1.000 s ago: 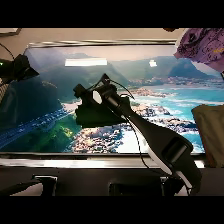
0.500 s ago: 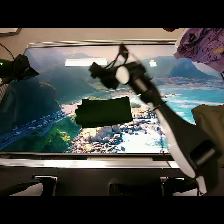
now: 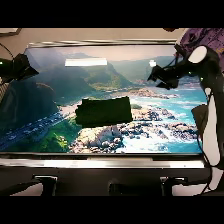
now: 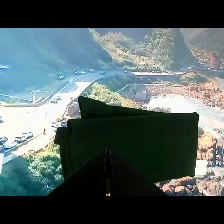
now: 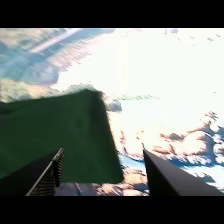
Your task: Fold the clothes and pants, and hang the long-sleeved shirts on hangers.
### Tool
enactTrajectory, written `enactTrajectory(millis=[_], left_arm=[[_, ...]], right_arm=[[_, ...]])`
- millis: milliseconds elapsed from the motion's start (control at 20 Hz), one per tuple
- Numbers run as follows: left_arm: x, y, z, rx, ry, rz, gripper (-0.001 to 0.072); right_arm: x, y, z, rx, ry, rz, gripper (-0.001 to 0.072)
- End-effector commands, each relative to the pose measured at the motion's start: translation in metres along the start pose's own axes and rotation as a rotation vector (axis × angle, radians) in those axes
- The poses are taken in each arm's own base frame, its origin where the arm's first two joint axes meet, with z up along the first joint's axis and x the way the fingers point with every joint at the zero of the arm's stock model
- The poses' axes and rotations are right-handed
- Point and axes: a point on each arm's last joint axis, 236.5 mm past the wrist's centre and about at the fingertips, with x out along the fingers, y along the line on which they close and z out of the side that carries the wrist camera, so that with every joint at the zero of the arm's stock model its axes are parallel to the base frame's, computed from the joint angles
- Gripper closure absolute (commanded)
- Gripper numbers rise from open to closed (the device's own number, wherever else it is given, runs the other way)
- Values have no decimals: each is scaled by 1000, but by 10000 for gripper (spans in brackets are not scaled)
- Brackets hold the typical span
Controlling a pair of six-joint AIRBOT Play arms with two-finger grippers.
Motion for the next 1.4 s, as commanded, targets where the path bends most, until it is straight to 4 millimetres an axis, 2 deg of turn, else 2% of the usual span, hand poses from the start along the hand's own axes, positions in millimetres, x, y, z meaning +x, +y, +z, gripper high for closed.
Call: enactTrajectory(millis=[0, 100, 150, 250, 450, 650, 850, 1050, 1200, 1250, 1300, 1350], left_arm=[[0, 0, 1, 3, -5, 0, 686], [0, 0, 1, 3, -5, 0, 686], [0, 0, 1, 3, -5, 0, 686], [0, 0, 1, 3, -5, 0, 686], [0, 0, 1, 3, -5, 0, 686], [0, 0, 1, 3, -4, 0, 686], [0, 0, 1, 3, -4, 0, 686], [0, 0, 1, 3, -5, 0, 686], [0, 0, 1, 3, -5, 0, 686], [0, 0, 1, 3, -5, 0, 686], [0, 0, 1, 3, -5, 0, 686], [0, 0, 1, 3, -4, 0, 686]], right_arm=[[21, -38, -28, -38, 156, 91, 119], [45, -42, -44, -45, 229, 134, 118], [56, -46, -47, -41, 240, 142, 118], [73, -49, -39, -24, 201, 160, 120], [95, -53, -19, 6, 114, 183, 122], [137, -24, -45, 29, 227, 304, 122], [178, 10, -86, -58, 326, 305, 123], [199, 31, -102, -100, 338, 298, 152], [202, 36, -106, -106, 341, 294, 331], [201, 36, -106, -99, 345, 293, 463], [199, 37, -106, -101, 345, 295, 640], [196, 41, -103, -104, 333, 301, 680]])
